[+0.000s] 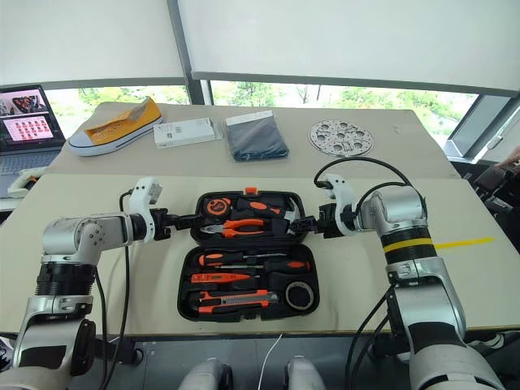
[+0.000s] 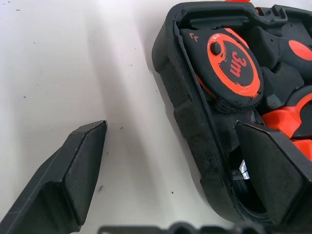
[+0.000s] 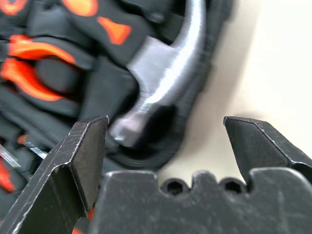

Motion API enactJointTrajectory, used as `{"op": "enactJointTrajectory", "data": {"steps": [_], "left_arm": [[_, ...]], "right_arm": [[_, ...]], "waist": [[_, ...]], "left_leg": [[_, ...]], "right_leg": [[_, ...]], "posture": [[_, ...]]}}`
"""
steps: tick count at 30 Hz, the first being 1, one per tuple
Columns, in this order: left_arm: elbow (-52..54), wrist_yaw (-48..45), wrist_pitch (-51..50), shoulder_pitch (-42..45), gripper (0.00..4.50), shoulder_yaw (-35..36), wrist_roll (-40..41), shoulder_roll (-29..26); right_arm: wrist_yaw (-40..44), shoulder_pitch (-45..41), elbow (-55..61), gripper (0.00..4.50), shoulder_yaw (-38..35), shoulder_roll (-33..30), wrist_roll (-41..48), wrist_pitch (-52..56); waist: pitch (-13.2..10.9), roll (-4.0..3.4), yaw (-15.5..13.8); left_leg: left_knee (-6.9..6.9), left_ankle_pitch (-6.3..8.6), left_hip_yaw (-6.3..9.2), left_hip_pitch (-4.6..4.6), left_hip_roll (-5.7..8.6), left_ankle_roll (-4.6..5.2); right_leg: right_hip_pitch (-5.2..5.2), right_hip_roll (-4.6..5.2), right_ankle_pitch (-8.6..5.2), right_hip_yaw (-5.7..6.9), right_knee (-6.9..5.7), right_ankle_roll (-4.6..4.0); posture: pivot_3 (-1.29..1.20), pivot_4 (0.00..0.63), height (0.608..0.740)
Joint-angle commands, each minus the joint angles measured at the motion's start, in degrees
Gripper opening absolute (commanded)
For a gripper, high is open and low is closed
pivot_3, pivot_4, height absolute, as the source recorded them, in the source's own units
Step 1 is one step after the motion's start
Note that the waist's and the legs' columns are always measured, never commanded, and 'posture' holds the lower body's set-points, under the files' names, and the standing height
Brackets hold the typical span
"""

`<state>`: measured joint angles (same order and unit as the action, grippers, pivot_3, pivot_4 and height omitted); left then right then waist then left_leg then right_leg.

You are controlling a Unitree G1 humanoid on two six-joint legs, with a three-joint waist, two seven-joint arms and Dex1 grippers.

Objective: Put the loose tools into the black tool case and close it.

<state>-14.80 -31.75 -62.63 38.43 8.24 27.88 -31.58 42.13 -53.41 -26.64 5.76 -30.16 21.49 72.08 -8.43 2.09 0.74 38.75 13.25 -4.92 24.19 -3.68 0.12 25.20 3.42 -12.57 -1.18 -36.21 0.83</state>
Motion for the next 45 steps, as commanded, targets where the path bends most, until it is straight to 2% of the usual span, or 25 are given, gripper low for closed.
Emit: {"op": "enactJointTrajectory", "data": {"steps": [1,2,3,8,11,12,18,23,29,32,35,39,41,43,45], "left_arm": [[-0.87,1.02,1.25,-0.1,3.44,1.49,-0.39,0.91],[-0.87,1.18,1.17,-0.05,2.97,1.82,-0.21,1.23],[-0.85,1.18,0.97,0.0,2.67,2.02,0.04,1.52],[-0.6,1.46,0.7,0.08,0.9,2.27,0.43,2.26],[-0.71,1.23,3.91,-0.3,0.03,1.65,-0.74,2.24],[-0.47,0.35,6.38,-0.96,0.0,1.57,-0.97,2.38],[2.75,-3.39,20.03,-5.56,0.0,4.33,0.22,4.72],[5.4,-4.64,43.24,-11.07,0.0,7.4,-3.61,5.81],[5.52,-6.73,59.83,-17.57,0.0,7.37,-7.34,5.11],[5.74,-11.38,71.62,-23.48,0.0,6.04,-10.87,3.03],[4.38,-16.54,82.06,-28.86,0.0,5.14,-13.05,0.4],[2.35,-19.51,89.61,-32.64,0.0,4.67,-13.93,-2.06],[2.23,-21.99,91.9,-34.66,0.73,4.01,-13.57,-3.77],[2.0,-23.59,92.87,-36.62,1.23,3.93,-12.82,-5.29],[1.33,-22.13,93.14,-37.54,2.05,5.21,-12.64,-5.95]], "right_arm": [[-0.77,-1.21,-0.88,3.77,-0.69,-0.94,-1.29,-1.34],[-0.8,-1.16,-1.18,3.34,-0.72,-0.97,-1.41,-1.46],[-1.0,-1.23,-1.68,3.1,-0.8,-0.87,-1.59,-1.68],[-3.16,-2.24,-4.82,1.35,-1.58,0.4,-2.44,-2.88],[-3.79,-2.18,-5.58,0.35,-2.04,1.0,-2.57,-3.67],[-3.8,-1.62,-4.83,0.03,-2.46,1.27,-2.38,-4.52],[-1.23,4.61,5.06,0.01,-6.6,2.83,0.01,-17.4],[5.11,15.2,20.28,0.01,-10.52,4.03,2.33,-38.94],[5.48,26.5,24.04,0.01,-8.35,1.53,-6.27,-61.93],[2.86,32.32,20.63,0.01,-4.71,-2.9,-17.29,-77.15],[-1.56,35.36,17.3,0.01,-3.83,-6.1,-24.42,-91.98],[-5.08,38.85,15.18,0.01,-2.23,-9.52,-30.62,-107.21],[-6.34,40.68,14.09,0.0,-1.74,-10.39,-31.86,-111.76],[-6.55,42.4,13.43,0.75,-1.61,-10.75,-30.78,-113.29],[-6.74,43.79,13.12,1.34,-1.83,-11.48,-29.92,-112.94]], "waist": [[0.0,0.0,0.0],[0.0,0.0,0.0],[0.0,0.0,0.04],[0.0,0.0,0.1],[0.0,0.0,0.0],[0.0,0.0,0.01],[0.0,0.0,0.13],[-0.02,0.0,0.17],[-0.03,0.01,0.08],[-0.03,0.01,0.01],[-0.01,-0.03,0.07],[-0.01,-0.02,-0.16],[-0.01,-0.02,-0.15],[-0.01,-0.02,-0.09],[-0.03,0.03,-0.34]], "left_leg": [[0.0,0.0,0.0,0.0,-0.01,0.0],[0.03,0.0,0.03,-0.02,-0.01,0.0],[0.06,-0.01,0.03,-0.02,-0.01,-0.01],[0.08,-0.04,0.03,-0.17,0.0,-0.04],[0.09,-0.06,0.02,-0.41,0.02,-0.07],[0.1,-0.11,0.03,-0.47,0.02,-0.09],[0.1,-0.26,0.01,-0.62,0.0,-0.1],[0.06,-0.29,0.0,-0.35,0.0,-0.1],[0.02,-0.28,-0.05,0.07,0.0,-0.09],[0.01,-0.24,-0.08,0.05,0.01,-0.06],[-0.12,-0.21,-0.14,-0.14,-0.01,-0.05],[-0.27,-0.21,-0.28,-0.54,-0.03,-0.05],[-0.26,-0.21,-0.31,-0.71,-0.05,-0.05],[-0.29,-0.21,-0.35,-1.03,-0.07,-0.06],[-0.31,-0.21,-0.35,-1.09,-0.1,-0.06]], "right_leg": [[0.0,-0.01,0.0,0.0,-0.02,0.0],[-0.03,-0.01,0.01,0.02,-0.04,-0.01],[-0.03,-0.01,0.01,0.02,-0.07,-0.01],[-0.12,-0.02,0.03,-0.01,-0.19,-0.03],[-0.27,-0.01,0.02,-0.04,-0.36,-0.04],[-0.31,-0.01,0.01,-0.04,-0.43,-0.04],[-0.37,-0.02,0.05,-0.08,-0.52,-0.1],[-0.08,-0.03,0.06,-0.13,-0.53,-0.1],[0.29,-0.02,0.08,-0.16,-0.46,-0.1],[0.22,0.0,0.08,-0.15,-0.31,-0.08],[0.01,0.01,0.08,-0.14,-0.07,-0.07],[-0.32,0.02,0.05,-0.16,0.1,-0.05],[-0.46,0.03,0.04,-0.17,0.11,-0.05],[-0.75,0.03,-0.02,-0.17,0.13,-0.03],[-0.83,0.06,-0.28,-0.16,0.18,-0.1]], "posture": [[0.0,0.15,0.74],[0.0,0.15,0.74],[0.0,0.15,0.74],[0.0,0.15,0.74],[0.0,0.15,0.74],[0.0,0.15,0.74],[0.0,0.15,0.74],[0.0,0.15,0.74],[0.0,0.15,0.74],[0.0,0.15,0.74],[0.0,0.15,0.74],[0.0,0.15,0.74],[0.0,0.15,0.74],[0.0,0.15,0.74],[0.0,0.15,0.74]]}}
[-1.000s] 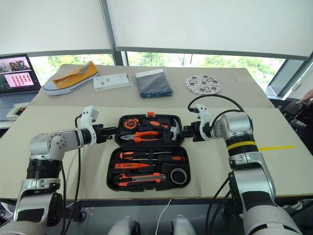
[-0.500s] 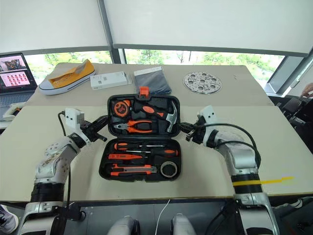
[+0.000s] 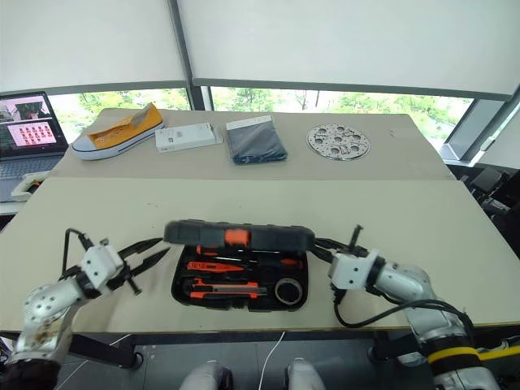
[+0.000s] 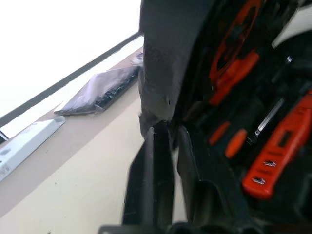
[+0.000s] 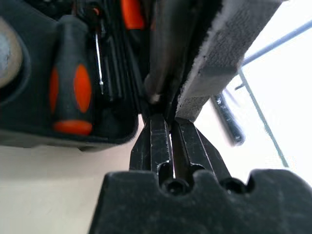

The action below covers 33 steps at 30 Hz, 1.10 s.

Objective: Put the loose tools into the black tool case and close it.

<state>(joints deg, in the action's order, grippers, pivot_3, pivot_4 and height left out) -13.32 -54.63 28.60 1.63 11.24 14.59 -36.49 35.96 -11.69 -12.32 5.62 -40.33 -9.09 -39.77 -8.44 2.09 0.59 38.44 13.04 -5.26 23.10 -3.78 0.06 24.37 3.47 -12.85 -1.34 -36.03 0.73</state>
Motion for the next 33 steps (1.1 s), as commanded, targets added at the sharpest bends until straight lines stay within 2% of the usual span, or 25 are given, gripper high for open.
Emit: {"op": "enactJointTrajectory", "data": {"steps": [1,2,5,6,7,8,9,10,13,17,20,21,26,33], "left_arm": [[-0.38,1.17,1.58,-1.11,2.4,2.88,1.02,-1.32],[-0.79,1.3,0.4,-1.46,2.66,3.68,1.68,-1.76],[-1.95,1.14,-4.52,-1.56,3.9,5.75,4.78,-2.82],[-3.32,1.41,-5.79,-0.57,4.13,5.82,4.56,-3.45],[-4.33,1.57,-7.38,0.74,4.14,5.62,4.51,-3.85],[-4.99,1.91,-9.15,2.76,4.14,4.77,4.08,-4.02],[-5.17,2.12,-10.75,4.45,4.14,4.05,3.93,-3.97],[-5.02,2.25,-12.85,6.41,3.9,3.12,4.03,-3.57],[-4.68,2.5,-16.85,10.38,3.13,1.17,3.69,-2.57],[-7.12,-0.38,-21.96,19.68,1.47,-4.86,1.17,-1.55],[-11.81,-1.91,-23.32,25.44,0.31,-8.37,-1.65,-1.33],[-13.36,-2.22,-22.84,26.89,0.11,-9.36,-2.62,-1.1],[-20.41,-4.66,-23.87,31.54,0.11,-12.99,-5.39,1.11],[-21.46,-9.15,-23.98,29.51,0.11,-13.61,-4.91,1.66]], "right_arm": [[-0.86,2.69,-1.41,1.64,-2.12,-1.81,0.99,-1.17],[-1.04,3.42,-1.7,1.96,-3.02,-2.4,1.79,-0.72],[-1.49,5.23,-2.4,3.11,-5.55,-4.41,2.93,-1.25],[0.09,7.14,-1.41,3.38,-6.86,-5.01,6.53,0.45],[2.28,9.5,0.3,3.73,-7.81,-5.77,10.48,2.62],[6.13,13.0,3.43,3.73,-8.26,-6.87,16.29,6.74],[9.53,15.94,6.55,3.53,-8.42,-7.82,21.49,10.18],[11.89,18.82,10.01,3.38,-8.75,-8.82,25.48,13.78],[16.09,23.96,17.35,2.49,-9.53,-10.97,31.12,20.71],[19.94,28.73,26.16,1.0,-6.06,-12.74,33.54,31.95],[20.15,27.37,28.49,0.01,-2.68,-11.05,31.22,34.95],[19.69,26.47,29.45,0.0,-1.98,-10.1,31.37,36.47],[17.33,20.01,32.03,0.0,2.0,-5.48,29.22,43.33],[12.43,9.81,28.94,0.0,2.97,1.93,24.98,46.93]], "waist": [[-0.02,0.03,-0.23],[-0.02,0.03,-0.23],[-0.02,0.03,0.07],[-0.02,0.03,0.08],[-0.02,0.03,0.07],[-0.02,0.03,-0.12],[-0.02,0.03,-0.52],[-0.01,0.07,-0.88],[-0.01,0.09,-1.15],[0.0,0.19,-0.98],[0.01,0.34,-1.02],[0.01,0.34,-0.87],[0.0,0.35,-0.4],[-0.08,0.48,0.07]], "left_leg": [[0.0,0.0,0.0,0.03,0.0,0.0],[0.01,0.0,-0.02,0.03,-0.02,0.0],[0.02,0.0,-0.03,0.0,-0.06,0.0],[0.02,-0.01,-0.02,-0.03,-0.06,0.01],[0.02,0.0,-0.03,-0.06,-0.07,0.01],[0.0,0.0,-0.01,-0.1,-0.07,0.0],[-0.03,0.0,-0.01,-0.13,-0.07,0.0],[-0.07,0.0,0.02,-0.14,-0.06,0.0],[-0.11,0.0,0.04,-0.15,-0.09,0.0],[-0.08,0.0,0.01,-0.17,-0.08,0.0],[-0.08,-0.01,0.08,-0.16,-0.08,-0.01],[-0.07,-0.01,0.08,-0.16,-0.07,-0.01],[-0.08,-0.01,0.07,-0.09,-0.05,-0.01],[-0.06,-0.02,0.15,0.15,-0.07,0.0]], "right_leg": [[0.0,0.04,-0.01,0.02,0.01,-0.08],[0.01,0.05,0.02,0.01,0.01,-0.11],[0.02,0.03,0.03,-0.01,-0.03,-0.08],[0.01,0.03,0.02,-0.01,-0.05,-0.06],[0.0,0.03,0.0,-0.01,-0.06,-0.02],[-0.04,0.01,0.0,0.0,-0.06,0.02],[-0.07,0.0,0.0,0.01,-0.06,0.04],[-0.1,0.0,0.01,0.03,-0.06,0.06],[-0.13,-0.02,0.12,0.04,-0.04,0.14],[-0.13,-0.02,0.09,-0.01,-0.03,0.31],[-0.11,-0.12,0.07,0.03,-0.04,0.28],[-0.1,-0.12,0.05,0.02,-0.04,0.25],[-0.04,-0.12,0.09,0.01,-0.03,0.32],[0.18,-0.19,0.18,0.02,-0.08,0.19]], "posture": [[0.0,0.15,0.74],[0.0,0.15,0.74],[0.0,0.15,0.74],[0.0,0.15,0.74],[0.0,0.15,0.74],[0.0,0.15,0.74],[0.0,0.15,0.74],[0.0,0.15,0.74],[0.0,0.15,0.74],[0.0,0.15,0.74],[0.0,0.15,0.74],[0.0,0.15,0.74],[0.0,0.15,0.74],[0.0,0.15,0.74]]}}
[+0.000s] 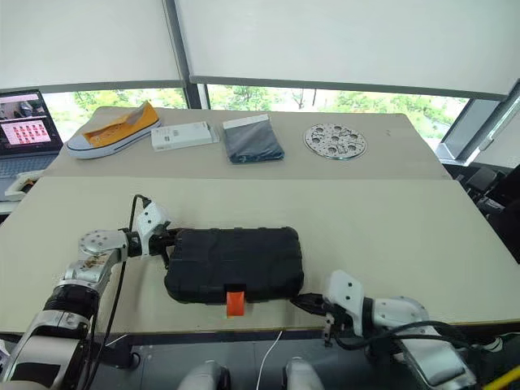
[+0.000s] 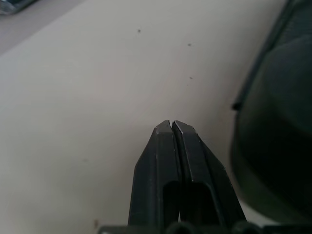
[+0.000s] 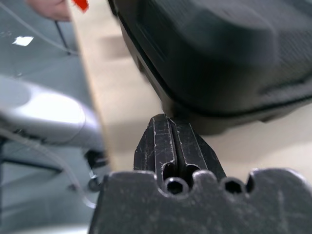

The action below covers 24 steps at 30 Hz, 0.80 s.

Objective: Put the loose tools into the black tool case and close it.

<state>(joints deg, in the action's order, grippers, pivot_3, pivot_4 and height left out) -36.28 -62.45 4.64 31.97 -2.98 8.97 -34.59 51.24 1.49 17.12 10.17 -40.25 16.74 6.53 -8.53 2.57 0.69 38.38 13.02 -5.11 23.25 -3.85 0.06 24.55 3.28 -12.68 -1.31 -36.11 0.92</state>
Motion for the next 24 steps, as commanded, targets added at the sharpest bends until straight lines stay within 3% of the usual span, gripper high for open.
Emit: {"op": "enactJointTrajectory", "data": {"steps": [1,9,13,15,20,24], "left_arm": [[2.39,-1.41,-0.33,-1.57,0.11,1.23,1.37,-0.27],[14.31,5.16,-6.88,-11.94,0.11,9.31,7.15,0.59],[18.36,9.07,-9.73,-14.76,0.11,14.63,11.04,0.78],[22.69,5.85,-7.33,-14.5,0.11,14.6,11.22,-1.76],[32.48,1.36,-14.23,-9.76,0.11,10.69,15.04,-3.27],[33.17,3.62,-16.85,-3.84,0.11,-0.73,7.94,2.2]], "right_arm": [[-3.77,-4.6,-1.89,0.0,-1.65,2.77,-1.81,0.52],[-7.25,-19.0,-19.38,0.0,-2.52,9.05,-6.66,-1.84],[-5.66,-19.79,-21.15,0.0,-3.31,8.8,-6.4,-2.37],[-4.71,-18.32,-20.32,0.0,-4.25,7.82,-5.87,-2.41],[-2.33,-12.5,-14.21,0.0,-8.25,7.82,0.95,1.43],[2.24,-6.07,-6.2,0.0,-10.16,8.88,7.68,-0.99]], "waist": [[0.0,0.0,-0.01],[-0.02,-0.02,0.41],[-0.02,-0.02,-0.13],[-0.02,-0.02,-0.23],[-0.03,-0.06,-1.44],[-0.01,-0.12,-1.65]], "left_leg": [[0.0,0.0,0.01,-0.02,0.02,0.0],[0.01,0.0,-0.04,-0.02,0.04,0.0],[0.0,0.0,0.05,-0.01,0.01,0.0],[-0.01,0.0,0.07,0.04,0.02,0.0],[0.0,0.0,0.08,0.06,0.08,-0.01],[0.01,0.0,0.1,-0.03,0.15,0.0]], "right_leg": [[-0.04,0.02,0.0,0.0,-0.02,-0.01],[-0.03,0.08,0.13,-0.02,-0.02,-0.19],[-0.02,0.05,0.1,0.06,-0.07,-0.24],[-0.02,0.07,0.1,0.11,-0.06,-0.24],[-0.12,0.17,0.11,0.19,0.06,-0.21],[-0.27,0.18,0.08,0.16,0.07,-0.13]], "posture": [[0.0,0.15,0.74],[0.0,0.15,0.74],[0.0,0.15,0.74],[0.0,0.15,0.74],[0.0,0.15,0.74],[0.0,0.15,0.74]]}}
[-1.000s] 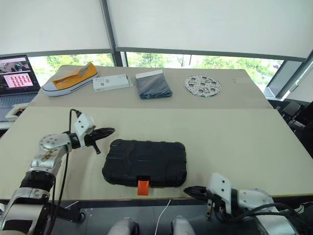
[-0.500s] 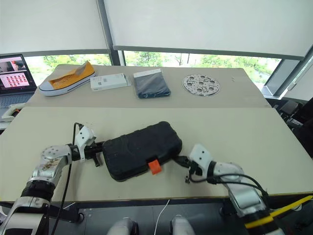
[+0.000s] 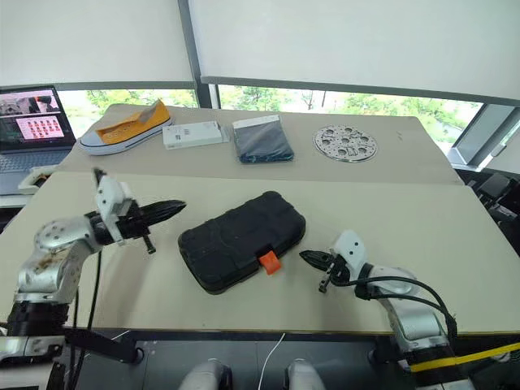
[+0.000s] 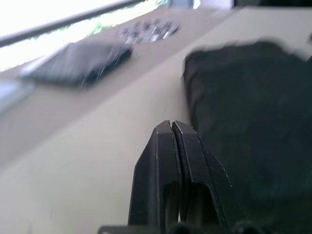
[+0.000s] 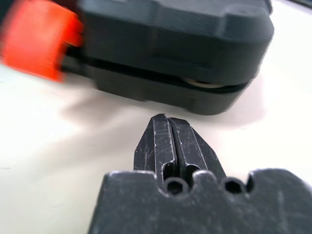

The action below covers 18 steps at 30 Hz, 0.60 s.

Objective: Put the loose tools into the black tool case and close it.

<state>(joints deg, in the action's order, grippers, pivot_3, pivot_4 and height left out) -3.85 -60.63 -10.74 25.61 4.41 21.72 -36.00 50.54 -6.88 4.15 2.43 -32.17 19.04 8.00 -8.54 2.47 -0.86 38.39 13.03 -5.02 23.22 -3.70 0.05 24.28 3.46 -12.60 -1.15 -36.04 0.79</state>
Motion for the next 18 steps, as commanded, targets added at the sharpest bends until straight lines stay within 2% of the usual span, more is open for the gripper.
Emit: {"op": "enactJointTrajectory", "data": {"steps": [1,6,9,18], "left_arm": [[-0.06,2.63,-1.19,3.33,0.11,-10.42,-6.99,4.82],[-4.36,2.15,4.14,5.06,0.11,-22.41,-20.04,5.03],[-5.88,4.47,-1.31,5.51,0.11,-22.83,-19.7,7.68],[-4.05,3.03,-4.89,1.93,0.11,-22.48,-18.61,7.31]], "right_arm": [[1.78,2.31,7.2,0.0,-2.87,1.73,5.55,-2.46],[1.25,2.1,10.23,0.0,-0.76,2.19,4.44,-0.85],[1.9,1.45,11.01,0.0,1.61,1.21,2.71,0.51],[1.16,0.41,7.01,0.0,7.61,2.43,-3.27,-0.22]], "waist": [[0.01,-0.01,0.06],[0.07,-0.1,1.31],[0.38,-0.58,1.22],[0.98,-0.81,1.13]], "left_leg": [[0.0,0.0,0.01,-0.04,0.0,0.0],[0.03,0.0,0.03,-0.14,-0.03,0.0],[0.01,0.0,0.01,-0.31,-0.01,0.0],[0.01,0.0,-0.01,-0.41,0.0,0.01]], "right_leg": [[-0.04,-0.03,-0.03,0.0,0.0,0.04],[-0.03,-0.15,-0.07,-0.13,-0.06,0.14],[-0.17,-0.13,-0.15,-0.16,-0.07,0.24],[-0.21,-0.12,-0.24,-0.25,-0.09,0.36]], "posture": [[0.0,0.15,0.74],[0.0,0.15,0.74],[0.0,0.15,0.74],[0.0,0.15,0.74]]}}
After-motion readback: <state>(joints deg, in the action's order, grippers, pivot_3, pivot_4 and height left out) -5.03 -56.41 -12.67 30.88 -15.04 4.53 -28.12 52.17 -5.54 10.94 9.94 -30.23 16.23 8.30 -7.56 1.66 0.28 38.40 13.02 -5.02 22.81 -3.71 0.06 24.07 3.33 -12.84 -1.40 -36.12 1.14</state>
